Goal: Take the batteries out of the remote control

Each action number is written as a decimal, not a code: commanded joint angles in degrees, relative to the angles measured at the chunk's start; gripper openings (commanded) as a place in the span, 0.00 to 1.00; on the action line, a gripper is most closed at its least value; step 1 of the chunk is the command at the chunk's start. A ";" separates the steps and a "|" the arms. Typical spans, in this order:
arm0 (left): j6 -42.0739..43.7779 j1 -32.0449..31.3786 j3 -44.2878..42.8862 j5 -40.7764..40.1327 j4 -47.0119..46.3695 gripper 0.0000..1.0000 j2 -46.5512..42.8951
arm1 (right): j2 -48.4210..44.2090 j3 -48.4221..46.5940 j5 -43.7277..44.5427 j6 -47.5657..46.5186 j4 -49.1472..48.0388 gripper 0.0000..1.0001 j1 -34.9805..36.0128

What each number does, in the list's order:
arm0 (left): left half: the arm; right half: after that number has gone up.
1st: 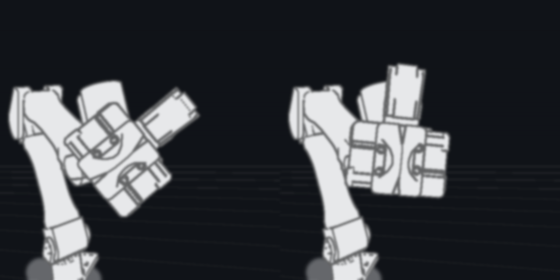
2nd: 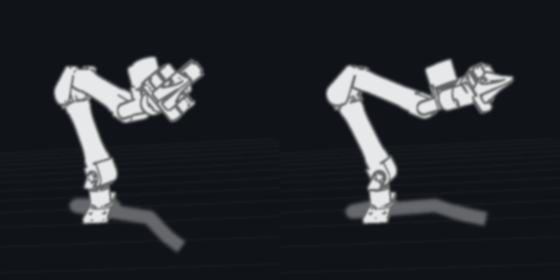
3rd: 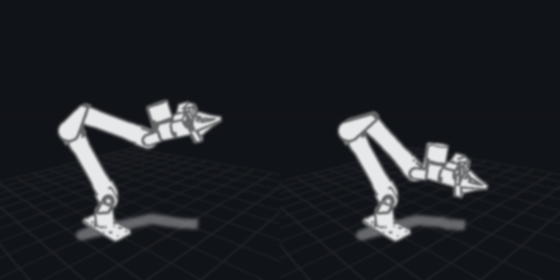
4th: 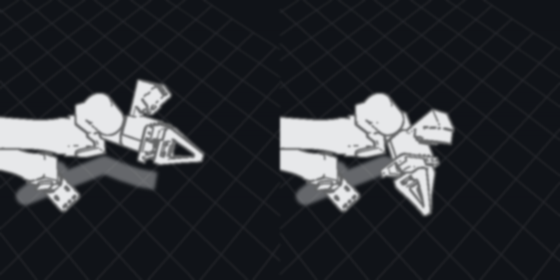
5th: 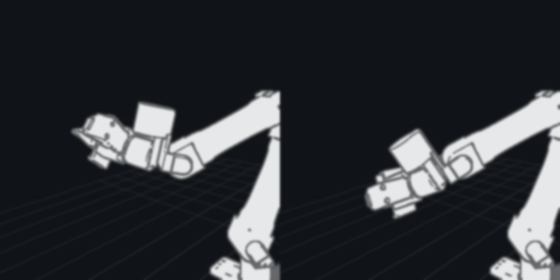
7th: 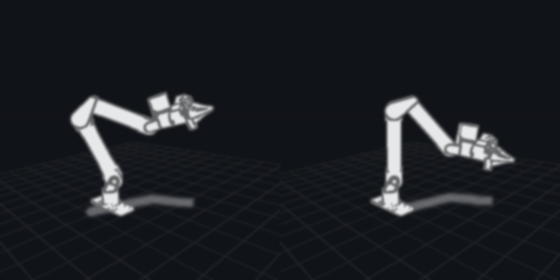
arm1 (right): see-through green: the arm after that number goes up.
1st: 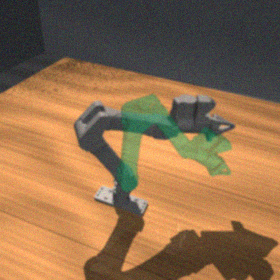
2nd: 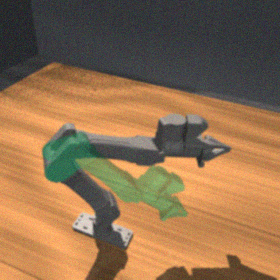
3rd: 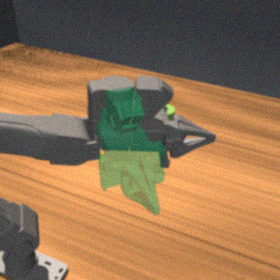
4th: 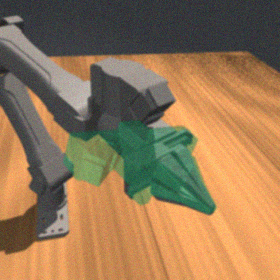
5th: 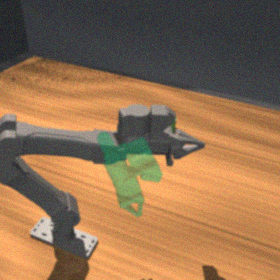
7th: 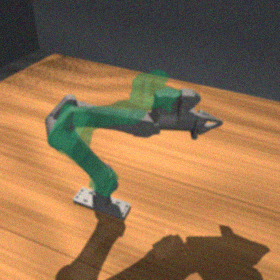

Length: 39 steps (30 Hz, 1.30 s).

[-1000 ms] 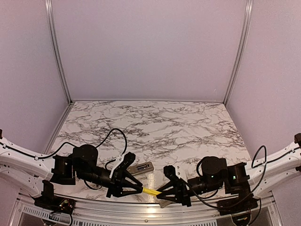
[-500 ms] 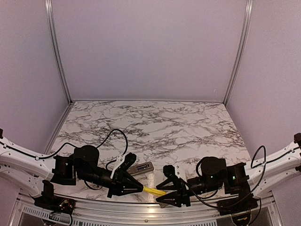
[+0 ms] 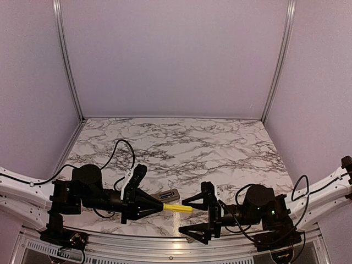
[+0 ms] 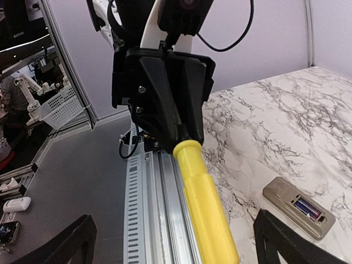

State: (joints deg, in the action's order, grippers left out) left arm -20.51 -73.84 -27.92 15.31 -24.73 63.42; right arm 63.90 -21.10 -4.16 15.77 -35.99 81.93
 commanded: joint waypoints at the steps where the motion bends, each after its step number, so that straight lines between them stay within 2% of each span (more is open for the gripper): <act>1: -1.20 -0.20 1.49 -3.95 -1.64 0.00 -3.02 | 1.55 -1.70 11.11 0.52 -5.71 0.99 3.75; 11: -1.59 0.06 2.79 -7.69 -2.75 0.00 -9.08 | 1.32 1.40 15.00 3.38 -15.46 0.96 4.28; 26: -4.74 0.68 1.51 -2.51 -6.07 0.00 -9.63 | 7.40 -1.19 5.67 1.92 -24.37 0.90 4.29; 34: -4.86 0.72 0.99 1.63 -4.94 0.00 -9.00 | 9.06 -4.92 7.22 0.87 -20.76 0.86 4.30; 39: -5.22 0.67 1.05 1.83 -4.82 0.00 -9.00 | 10.31 -8.06 9.65 0.49 -16.12 0.75 4.29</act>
State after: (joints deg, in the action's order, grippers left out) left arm -25.39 -73.43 -25.74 15.59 -28.86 54.39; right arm 72.73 -25.54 3.40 16.97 -56.14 85.84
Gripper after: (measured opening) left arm 0.129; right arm 0.784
